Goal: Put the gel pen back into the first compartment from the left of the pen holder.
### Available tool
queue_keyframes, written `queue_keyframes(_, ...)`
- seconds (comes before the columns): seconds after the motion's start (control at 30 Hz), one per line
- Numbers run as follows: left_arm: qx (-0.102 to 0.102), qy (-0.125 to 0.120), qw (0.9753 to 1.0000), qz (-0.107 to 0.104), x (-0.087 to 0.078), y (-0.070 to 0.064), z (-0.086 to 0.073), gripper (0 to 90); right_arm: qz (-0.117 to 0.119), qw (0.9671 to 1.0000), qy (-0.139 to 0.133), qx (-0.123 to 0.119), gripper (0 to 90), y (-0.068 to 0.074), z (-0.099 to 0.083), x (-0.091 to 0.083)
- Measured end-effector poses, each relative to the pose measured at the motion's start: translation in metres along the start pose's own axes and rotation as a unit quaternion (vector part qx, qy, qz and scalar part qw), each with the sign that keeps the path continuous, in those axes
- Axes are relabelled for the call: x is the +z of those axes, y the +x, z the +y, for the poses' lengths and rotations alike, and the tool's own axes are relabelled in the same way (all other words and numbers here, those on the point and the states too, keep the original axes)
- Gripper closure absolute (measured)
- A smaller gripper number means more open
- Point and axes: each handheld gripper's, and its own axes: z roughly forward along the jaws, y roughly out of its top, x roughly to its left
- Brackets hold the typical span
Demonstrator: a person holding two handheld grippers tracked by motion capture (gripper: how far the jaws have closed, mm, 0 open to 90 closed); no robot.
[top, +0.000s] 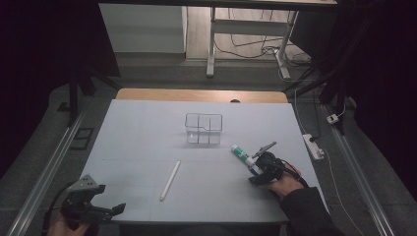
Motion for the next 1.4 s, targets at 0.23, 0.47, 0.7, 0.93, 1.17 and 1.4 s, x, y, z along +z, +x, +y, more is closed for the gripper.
queue_keyframes(0.23, 0.002, 0.001, 1.0, 0.001, 0.0, 0.0, 0.0, 0.4, 0.006, 1.0, 0.0, -0.004, 72.7, 0.001, 0.004, -0.003)
queue_keyframes(0.47, 0.003, 0.002, 1.0, 0.002, 0.0, -0.001, 0.0, 0.5, 0.015, 0.9997, 0.002, 0.017, 80.1, -0.001, 0.003, -0.003)
queue_keyframes(0.7, 0.003, 0.001, 1.0, 0.002, 0.0, -0.001, 0.0, 0.5, 0.031, 0.9995, -0.006, 0.006, 80.2, 0.002, 0.003, -0.007)
queue_keyframes(0.93, 0.002, 0.001, 1.0, 0.001, 0.0, -0.001, 0.0, 0.5, 0.029, 0.9977, -0.061, 0.002, 80.2, 0.007, 0.008, -0.025)
queue_keyframes(1.17, 0.002, 0.001, 1.0, 0.001, 0.0, -0.001, 0.0, 0.5, 0.035, 0.9949, -0.095, 0.001, 80.2, 0.008, 0.013, -0.035)
queue_keyframes(1.4, 0.002, 0.001, 1.0, 0.0, 0.0, 0.0, 0.0, 0.5, 0.041, 0.9901, -0.134, -0.009, 80.2, 0.011, 0.026, -0.045)
